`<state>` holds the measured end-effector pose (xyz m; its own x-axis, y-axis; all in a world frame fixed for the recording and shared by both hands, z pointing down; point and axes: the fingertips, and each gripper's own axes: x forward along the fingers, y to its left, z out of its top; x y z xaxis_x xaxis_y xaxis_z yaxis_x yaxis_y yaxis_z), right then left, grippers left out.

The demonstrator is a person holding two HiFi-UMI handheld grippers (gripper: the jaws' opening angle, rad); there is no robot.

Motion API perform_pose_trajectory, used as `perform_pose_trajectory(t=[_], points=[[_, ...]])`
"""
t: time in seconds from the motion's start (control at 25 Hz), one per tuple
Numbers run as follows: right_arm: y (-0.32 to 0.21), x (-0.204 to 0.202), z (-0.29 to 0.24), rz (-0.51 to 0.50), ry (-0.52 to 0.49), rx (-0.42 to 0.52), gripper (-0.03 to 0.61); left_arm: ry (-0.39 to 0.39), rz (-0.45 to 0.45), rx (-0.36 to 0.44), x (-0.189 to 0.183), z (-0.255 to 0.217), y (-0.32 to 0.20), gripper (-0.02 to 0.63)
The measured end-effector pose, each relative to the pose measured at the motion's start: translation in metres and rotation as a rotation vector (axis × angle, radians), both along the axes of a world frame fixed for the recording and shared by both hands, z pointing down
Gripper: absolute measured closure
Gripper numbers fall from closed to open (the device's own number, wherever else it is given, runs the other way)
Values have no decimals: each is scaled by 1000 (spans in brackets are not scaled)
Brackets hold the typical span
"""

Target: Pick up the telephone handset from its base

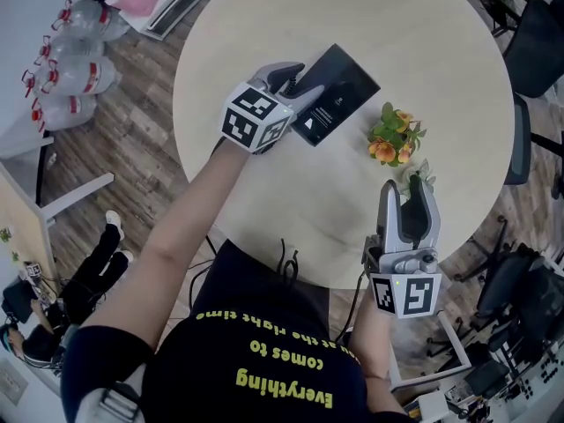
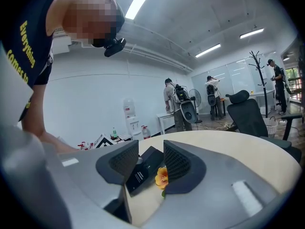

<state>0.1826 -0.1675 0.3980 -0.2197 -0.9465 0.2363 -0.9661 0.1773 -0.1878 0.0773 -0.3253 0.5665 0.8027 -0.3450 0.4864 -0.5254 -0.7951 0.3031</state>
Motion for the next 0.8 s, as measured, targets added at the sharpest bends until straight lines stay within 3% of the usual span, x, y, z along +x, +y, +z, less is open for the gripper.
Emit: perform_pose_trajectory(t=[0.28,0.56,0.8], points=[[0,-1,-3,-7,2,14,407,-14,80,-32,6,3,14,394],[-1,-2,-2,-17,0,10,408,21,51,-111,4,8,12,387],[-4,-4,0,-27,-4,11,410,-18,54,-70,3,6,14,405]])
